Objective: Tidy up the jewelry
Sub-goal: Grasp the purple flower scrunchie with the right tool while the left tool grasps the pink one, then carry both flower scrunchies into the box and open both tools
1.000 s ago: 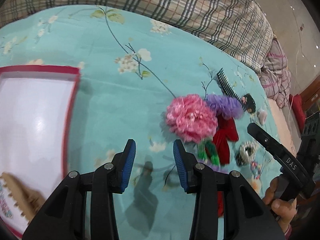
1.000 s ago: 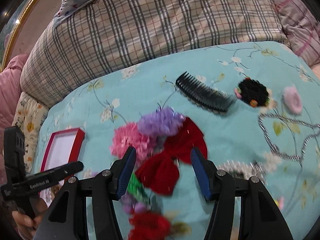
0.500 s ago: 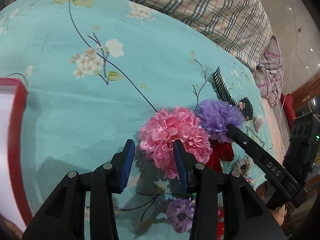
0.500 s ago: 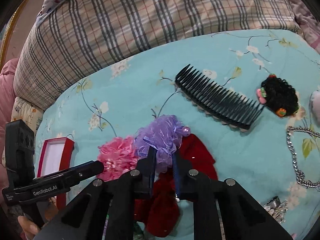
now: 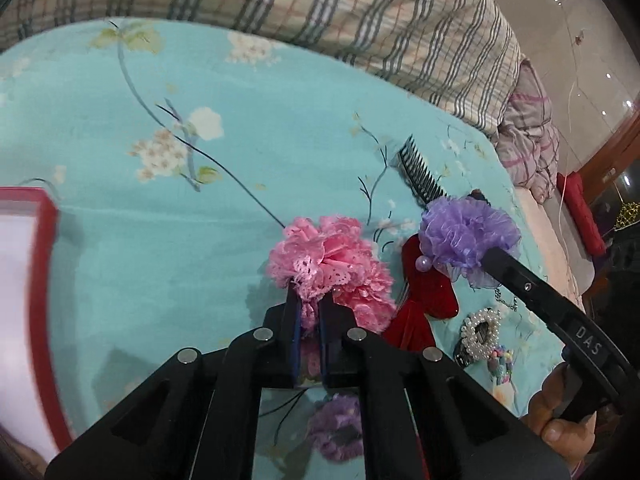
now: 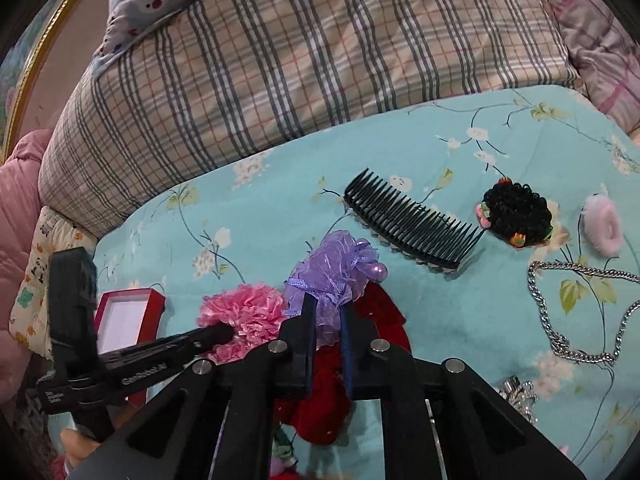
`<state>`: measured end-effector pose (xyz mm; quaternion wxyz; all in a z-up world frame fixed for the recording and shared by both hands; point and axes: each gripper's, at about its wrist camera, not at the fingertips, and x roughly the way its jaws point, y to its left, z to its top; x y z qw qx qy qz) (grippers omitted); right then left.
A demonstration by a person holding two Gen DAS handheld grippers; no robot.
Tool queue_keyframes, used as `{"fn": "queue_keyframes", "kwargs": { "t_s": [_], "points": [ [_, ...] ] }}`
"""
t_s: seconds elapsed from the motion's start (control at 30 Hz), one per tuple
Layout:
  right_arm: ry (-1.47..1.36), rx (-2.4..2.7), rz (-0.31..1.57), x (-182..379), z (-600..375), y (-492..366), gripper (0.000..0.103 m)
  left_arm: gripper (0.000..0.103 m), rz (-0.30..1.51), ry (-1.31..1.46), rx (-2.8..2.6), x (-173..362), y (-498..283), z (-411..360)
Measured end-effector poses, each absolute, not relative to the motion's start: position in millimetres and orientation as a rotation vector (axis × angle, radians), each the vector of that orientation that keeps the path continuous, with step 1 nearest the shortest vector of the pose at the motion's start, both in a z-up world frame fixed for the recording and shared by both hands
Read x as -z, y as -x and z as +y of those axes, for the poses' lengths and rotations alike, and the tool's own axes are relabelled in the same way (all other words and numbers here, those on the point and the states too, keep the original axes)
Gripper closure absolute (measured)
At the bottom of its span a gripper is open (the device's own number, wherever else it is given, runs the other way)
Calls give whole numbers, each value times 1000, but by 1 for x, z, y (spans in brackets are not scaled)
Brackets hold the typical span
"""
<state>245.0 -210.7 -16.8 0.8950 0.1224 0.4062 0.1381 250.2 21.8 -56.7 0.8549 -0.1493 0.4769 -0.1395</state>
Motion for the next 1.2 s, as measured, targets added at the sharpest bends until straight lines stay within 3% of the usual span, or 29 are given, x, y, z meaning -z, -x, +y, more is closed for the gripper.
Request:
{"fn": "queue_keyframes", "kwargs": {
  "t_s": [1.2],
  "points": [
    [-225, -598, 865, 4, -34, -206, 94, 98, 854, 385, -2, 6, -168, 207]
  ]
}}
